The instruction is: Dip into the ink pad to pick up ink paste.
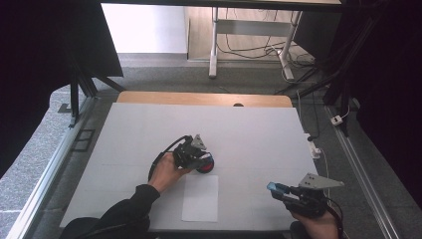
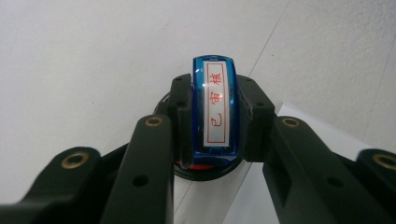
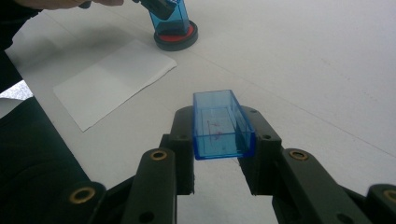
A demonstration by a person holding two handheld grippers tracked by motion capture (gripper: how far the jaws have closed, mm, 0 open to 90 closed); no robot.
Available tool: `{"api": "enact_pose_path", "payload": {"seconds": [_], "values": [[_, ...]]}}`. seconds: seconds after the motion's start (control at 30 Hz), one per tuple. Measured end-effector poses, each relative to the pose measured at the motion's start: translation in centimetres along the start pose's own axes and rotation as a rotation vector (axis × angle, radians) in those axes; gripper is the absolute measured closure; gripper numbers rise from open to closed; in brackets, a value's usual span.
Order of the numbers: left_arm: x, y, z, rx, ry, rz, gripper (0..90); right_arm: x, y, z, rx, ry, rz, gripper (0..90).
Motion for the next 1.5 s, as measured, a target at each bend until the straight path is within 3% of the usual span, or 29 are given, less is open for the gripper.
{"api": "enact_pose_path", "payload": {"seconds": [0.3, 0.43, 0.63, 1.23, 1.5], "values": [[0.2, -1.5, -0.7, 0.100, 0.056, -0.089, 70.7, 0.0, 0.0, 0.0, 0.001, -0.001, 0.001, 68.7], [0.2, -1.4, -0.6, 0.079, 0.053, -0.084, 70.5, 0.0, 0.0, 0.0, -0.002, 0.004, 0.006, 68.7], [0.4, -1.4, -0.5, 0.083, 0.053, -0.090, 70.2, 0.0, 0.1, 0.0, -0.006, 0.009, 0.005, 68.7], [3.6, -0.8, 0.3, 0.066, 0.159, -0.084, 70.1, 0.0, 0.1, 0.0, -0.008, 0.009, 0.005, 68.6], [4.1, -0.7, 0.4, 0.058, 0.170, -0.082, 70.1, 0.0, 0.1, 0.0, -0.009, 0.009, 0.006, 68.6]]}}
Point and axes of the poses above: each handheld gripper's, and its own axes: x roughly backward along the jaws, z roughly out of its top, y roughly to its right, the point moved 1 cm from there along -x, roughly forward along the jaws, and after that the axes turned 8 degrees about -z, right-handed, at the moved point
